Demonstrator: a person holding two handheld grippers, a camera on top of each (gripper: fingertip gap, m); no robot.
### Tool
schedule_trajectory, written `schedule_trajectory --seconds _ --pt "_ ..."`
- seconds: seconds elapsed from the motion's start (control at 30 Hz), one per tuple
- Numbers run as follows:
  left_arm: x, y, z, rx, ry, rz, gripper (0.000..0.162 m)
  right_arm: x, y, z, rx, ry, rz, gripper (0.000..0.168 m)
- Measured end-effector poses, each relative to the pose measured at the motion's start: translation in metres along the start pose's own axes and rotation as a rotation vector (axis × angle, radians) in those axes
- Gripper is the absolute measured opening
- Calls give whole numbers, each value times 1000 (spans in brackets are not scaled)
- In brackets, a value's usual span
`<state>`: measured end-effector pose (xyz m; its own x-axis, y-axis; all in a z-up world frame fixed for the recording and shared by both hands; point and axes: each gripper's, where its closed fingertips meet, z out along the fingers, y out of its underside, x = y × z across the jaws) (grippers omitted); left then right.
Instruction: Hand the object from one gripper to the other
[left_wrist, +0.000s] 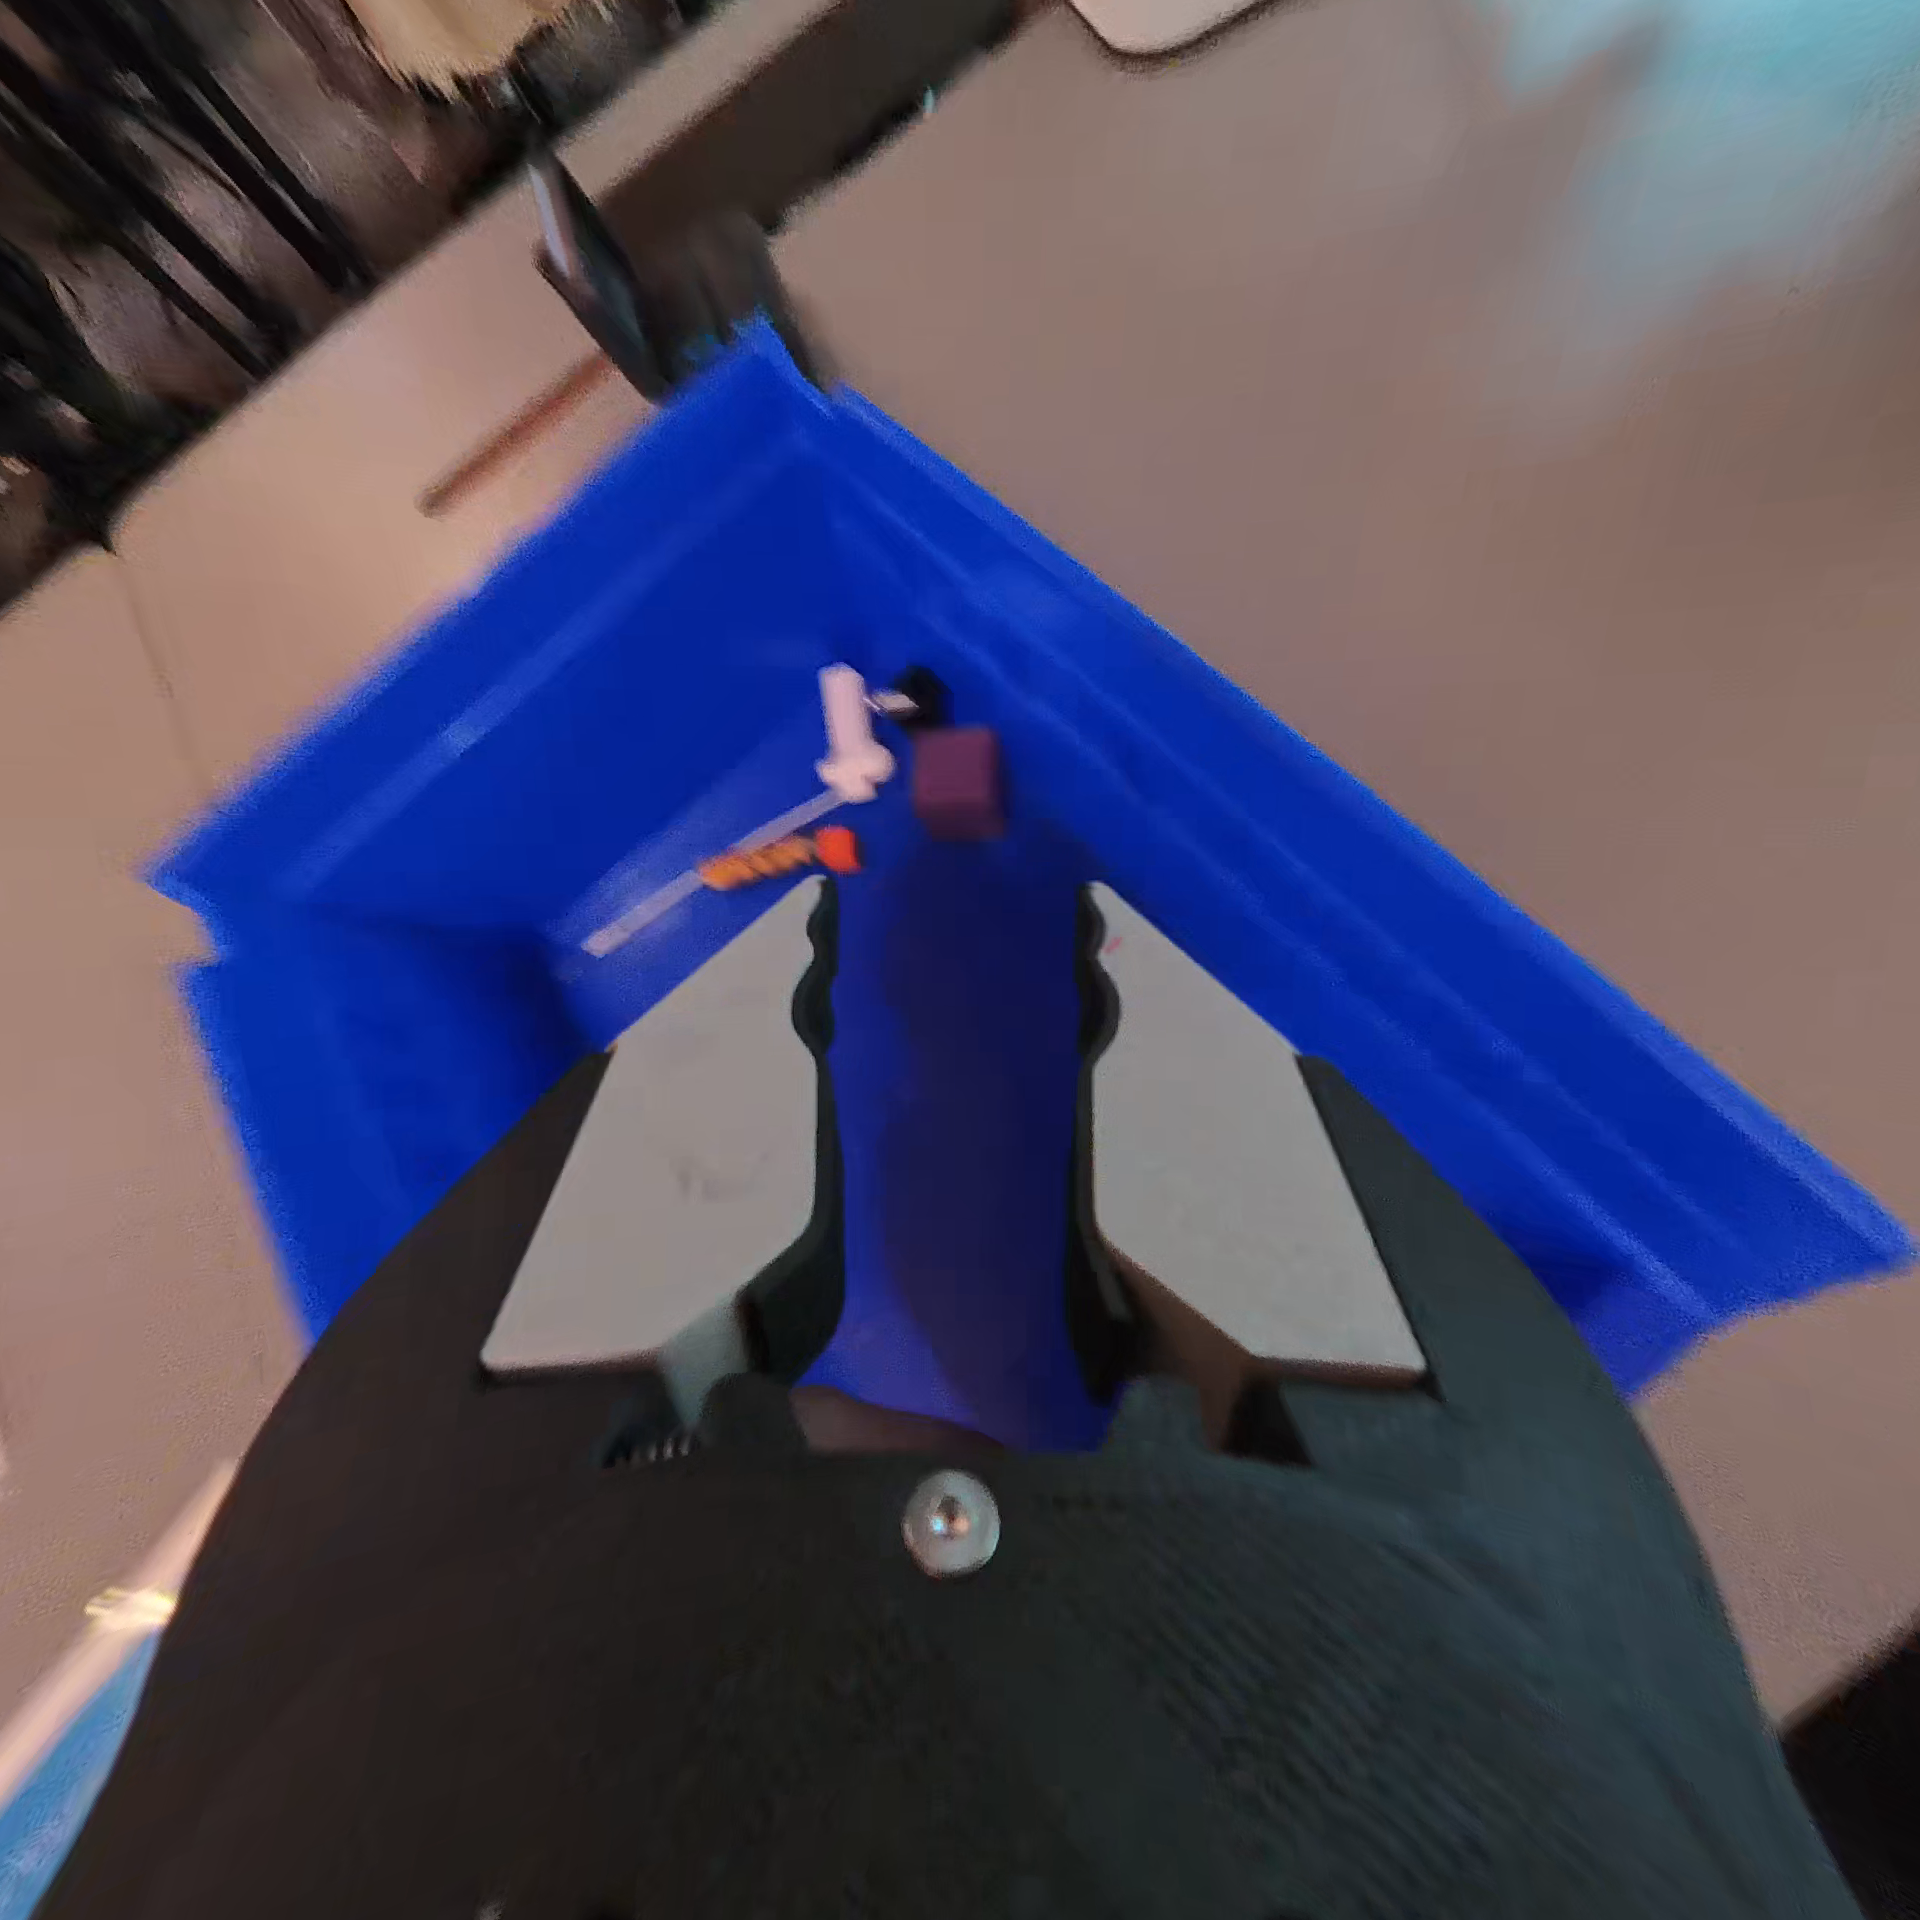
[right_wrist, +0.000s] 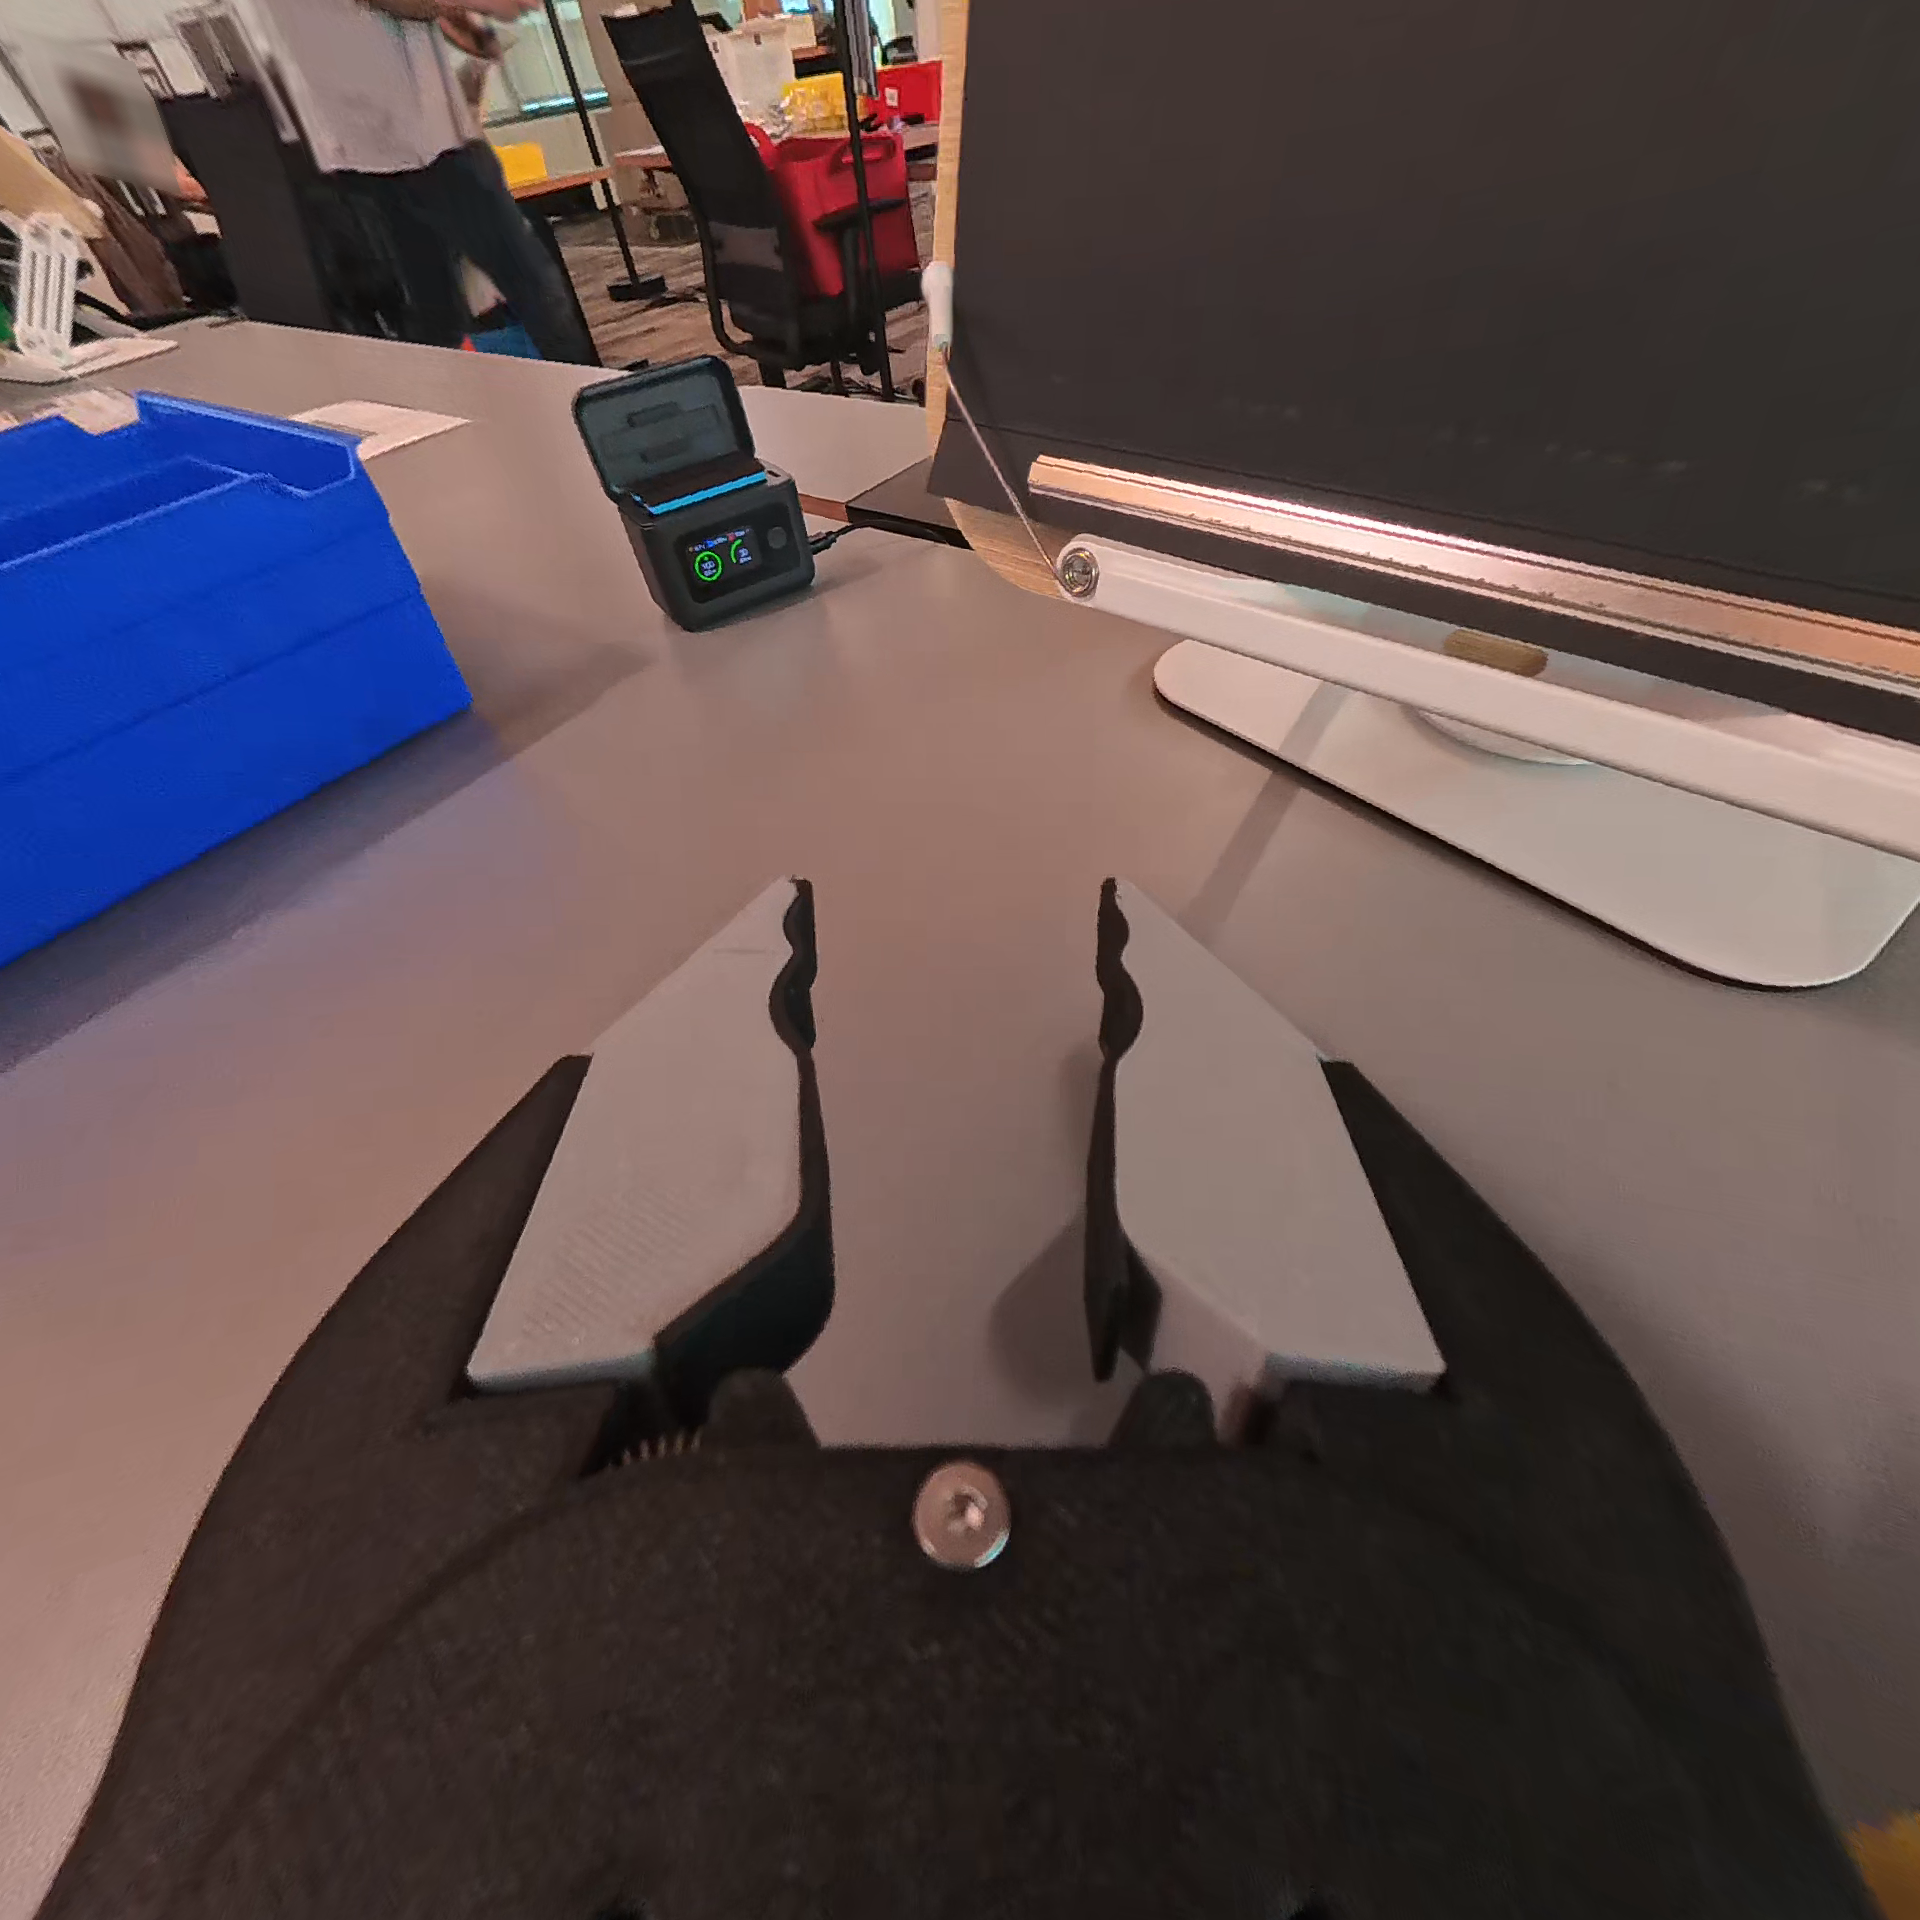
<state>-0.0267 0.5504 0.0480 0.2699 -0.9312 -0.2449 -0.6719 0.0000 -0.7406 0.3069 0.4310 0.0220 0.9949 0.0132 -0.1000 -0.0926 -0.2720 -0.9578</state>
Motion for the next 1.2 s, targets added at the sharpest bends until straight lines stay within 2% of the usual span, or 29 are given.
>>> schedule_trajectory --seconds 0.1,0.27,0.37,0.47,0.53,0.63,0.77,0.87,0.97,1.2 --pt "-31 -6 20 -115 7 122 45 -1 0 -1 0 1 -2 51" --pt "-59 31 71 -408 41 532 48 1 0 -1 1 -8 23 51" --pt "-61 45 88 -464 136 675 48 2 -1 -2 8 -20 43 51" --pt "-70 50 99 -473 179 786 33 3 -1 -2 12 -34 71 51" --pt "-72 52 104 -484 222 783 24 4 -2 -2 16 -47 93 51" --pt "-71 56 109 -533 281 763 24 6 -2 -3 20 -73 141 51" --pt "-66 61 108 -565 345 769 8 10 -3 -3 31 -97 205 49" --pt "-57 70 94 -643 435 750 9 10 -5 -5 45 -104 215 48" --pt "-56 71 93 -647 401 789 9 9 -5 -4 41 -108 209 48" --pt "-53 67 95 -630 335 741 9 4 -4 -5 35 -123 202 47"
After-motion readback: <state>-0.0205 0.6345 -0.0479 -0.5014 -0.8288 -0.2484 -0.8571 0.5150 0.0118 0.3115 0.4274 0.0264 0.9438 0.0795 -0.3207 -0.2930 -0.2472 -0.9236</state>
